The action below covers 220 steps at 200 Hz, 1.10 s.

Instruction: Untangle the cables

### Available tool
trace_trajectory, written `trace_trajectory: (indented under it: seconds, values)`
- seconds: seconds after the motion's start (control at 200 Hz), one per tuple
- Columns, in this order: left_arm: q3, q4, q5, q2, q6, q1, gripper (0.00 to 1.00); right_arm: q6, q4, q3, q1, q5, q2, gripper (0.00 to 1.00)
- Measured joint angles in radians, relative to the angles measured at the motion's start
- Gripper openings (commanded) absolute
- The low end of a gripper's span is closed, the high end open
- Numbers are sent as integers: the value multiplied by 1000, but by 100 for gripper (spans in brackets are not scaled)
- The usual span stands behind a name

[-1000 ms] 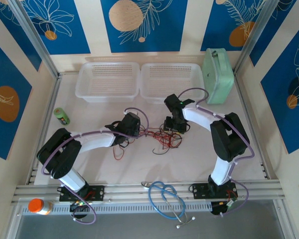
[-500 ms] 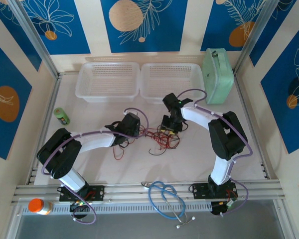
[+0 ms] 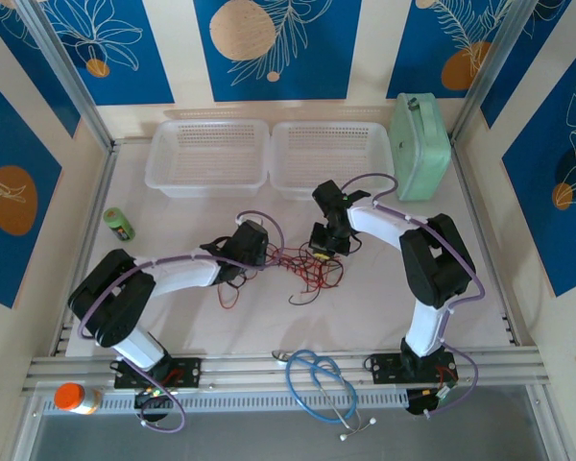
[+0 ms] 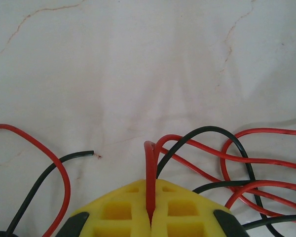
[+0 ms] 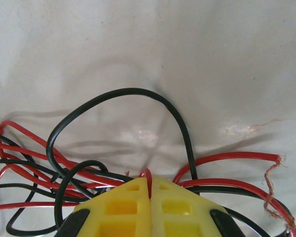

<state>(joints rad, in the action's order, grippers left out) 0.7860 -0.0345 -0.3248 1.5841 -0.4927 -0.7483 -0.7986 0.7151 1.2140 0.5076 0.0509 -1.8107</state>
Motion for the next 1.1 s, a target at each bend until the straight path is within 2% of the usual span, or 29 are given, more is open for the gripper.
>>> trace_trajectory:
  seconds: [0.13,0.285,0.485,0.67,1.1]
  values:
    - [0,-34,-38,-20,-1,0,0,6,13,-32,-48,26,74,0]
    - [-25,-78,-83,-54,-8,8,0,17,37,-80,-131,111,240,0]
    - [-40,-108,-105,-63,-24,28,0,8,34,-218,-223,187,407,0]
    - [-40,-116,-113,-58,-27,39,0,5,45,-297,-276,243,422,0]
    - [-39,-124,-121,-45,-22,63,0,32,72,-326,-361,361,389,0]
